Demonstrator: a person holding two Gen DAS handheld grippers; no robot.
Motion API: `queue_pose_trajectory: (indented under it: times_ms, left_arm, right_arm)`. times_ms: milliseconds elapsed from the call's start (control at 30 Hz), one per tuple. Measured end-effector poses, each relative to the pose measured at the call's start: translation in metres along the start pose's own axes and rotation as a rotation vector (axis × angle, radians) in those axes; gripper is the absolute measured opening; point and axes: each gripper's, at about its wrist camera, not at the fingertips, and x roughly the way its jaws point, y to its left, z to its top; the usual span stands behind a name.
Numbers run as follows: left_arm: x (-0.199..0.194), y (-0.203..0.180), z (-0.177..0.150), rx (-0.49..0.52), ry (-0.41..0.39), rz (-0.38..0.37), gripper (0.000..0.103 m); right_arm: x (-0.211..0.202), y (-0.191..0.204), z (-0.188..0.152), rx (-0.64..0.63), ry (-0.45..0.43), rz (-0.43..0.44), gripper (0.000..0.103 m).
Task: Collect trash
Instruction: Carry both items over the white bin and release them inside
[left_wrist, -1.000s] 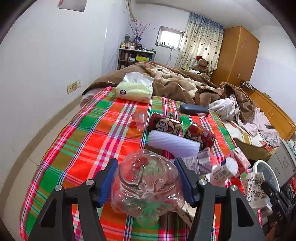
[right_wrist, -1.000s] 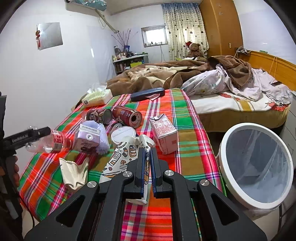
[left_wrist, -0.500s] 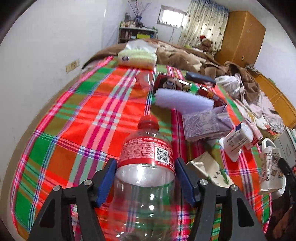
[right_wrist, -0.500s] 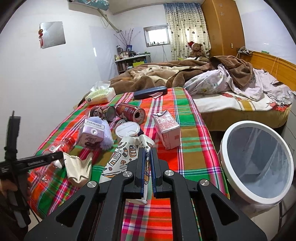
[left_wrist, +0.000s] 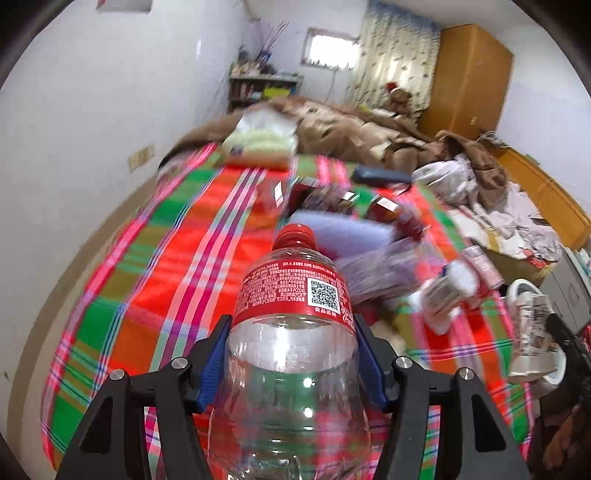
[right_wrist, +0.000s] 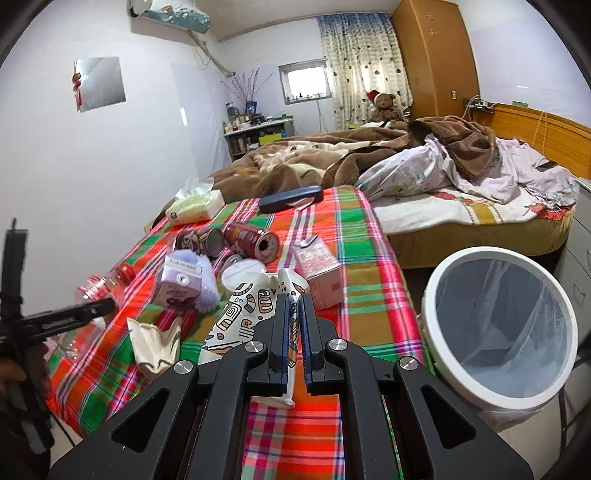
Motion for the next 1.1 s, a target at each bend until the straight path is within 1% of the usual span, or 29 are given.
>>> queue_pose_trajectory:
  times_ms: [167,267,400,567,800,900,1100]
  left_arm:
    - [-0.028,-0.037,0.014,0.069,-0.068,-0.066,0.062]
    - [-0.036,-0.065,0.02,0.111,-0.095,-0.115,0.062]
    - [-0.035,-0.103,0.026,0.161,-0.094,-0.178,0.062]
    - [-0.027,-0.155,0.023,0.235,-0.091,-0.262,0.062]
    - [-0.012,-0.226,0.017,0.306,-0.057,-0.386,0.062]
    - [-0.002,-0.255,0.012,0.324,-0.026,-0.447,0.062]
    - [0.026,-0.309,-0.004,0.378,0.065,-0.522,0.062]
  right_arm:
    - [-0.012,-0.014,0.005,0.02,-0.036,-0.026,0.006]
    - [-0.018,-0.024,0.009,0.031,-0.056,-0.048,0.006]
    - [-0.026,-0.041,0.014,0.051,-0.081,-0.087,0.006]
    - [-0.031,-0.064,0.018,0.068,-0.094,-0.146,0.006]
    - [-0.031,-0.1,0.021,0.089,-0.095,-0.254,0.006]
    - [-0.03,-0.118,0.019,0.101,-0.082,-0.303,0.006]
    - [-0.025,-0.152,0.012,0.135,-0.033,-0.374,0.006]
